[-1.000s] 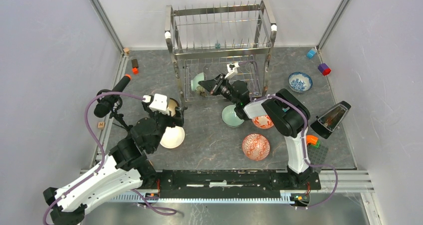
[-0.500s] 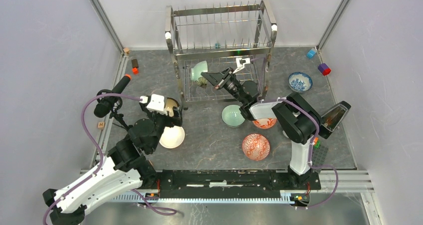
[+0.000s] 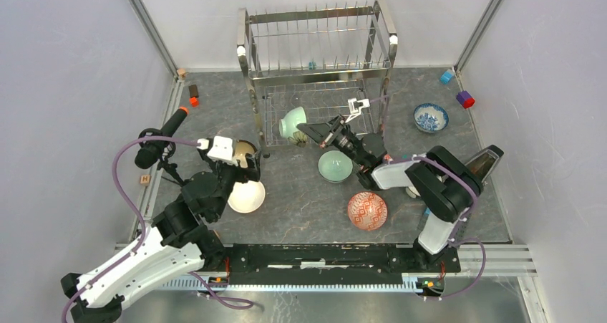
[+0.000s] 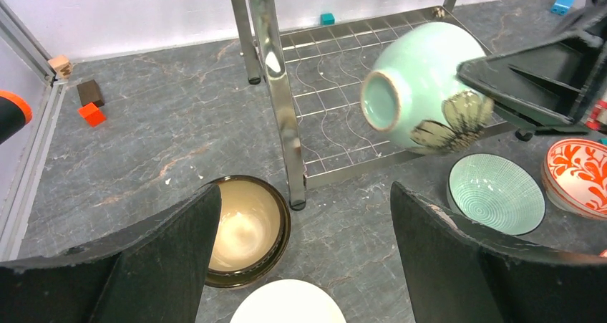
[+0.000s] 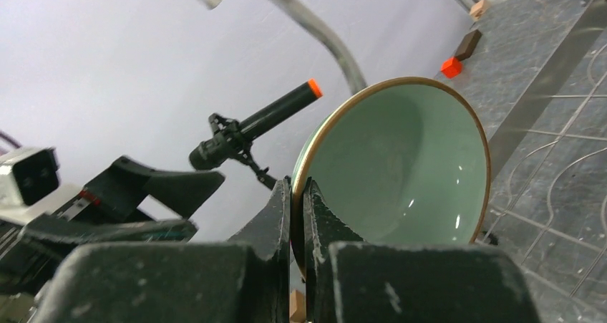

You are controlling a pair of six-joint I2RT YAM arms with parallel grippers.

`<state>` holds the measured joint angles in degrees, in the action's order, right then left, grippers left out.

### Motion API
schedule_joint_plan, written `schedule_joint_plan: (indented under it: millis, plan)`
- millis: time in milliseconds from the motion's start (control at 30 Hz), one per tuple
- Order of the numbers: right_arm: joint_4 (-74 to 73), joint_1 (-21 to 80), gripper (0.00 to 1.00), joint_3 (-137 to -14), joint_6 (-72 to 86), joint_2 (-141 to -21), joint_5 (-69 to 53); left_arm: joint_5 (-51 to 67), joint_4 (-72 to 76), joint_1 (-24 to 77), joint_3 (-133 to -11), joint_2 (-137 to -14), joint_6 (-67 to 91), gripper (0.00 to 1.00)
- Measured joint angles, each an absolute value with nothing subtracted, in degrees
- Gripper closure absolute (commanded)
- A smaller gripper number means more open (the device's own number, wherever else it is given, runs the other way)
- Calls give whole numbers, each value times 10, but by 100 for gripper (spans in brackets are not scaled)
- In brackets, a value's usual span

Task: Unload the bowls from the dish rack
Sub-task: Pick up the bowl from the dish rack, then place the bowl at the center of the board.

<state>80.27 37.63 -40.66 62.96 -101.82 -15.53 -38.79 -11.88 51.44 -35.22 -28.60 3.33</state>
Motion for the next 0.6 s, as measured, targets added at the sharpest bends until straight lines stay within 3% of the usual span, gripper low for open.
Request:
schedule_joint_plan:
  millis: [367, 600]
  plan:
    - [765, 452, 100, -271, 555, -825, -176, -388, -119, 514, -352, -265, 34, 7]
    - [588, 549, 100, -216, 414, -667, -150, -387, -119, 514, -352, -260, 33, 7]
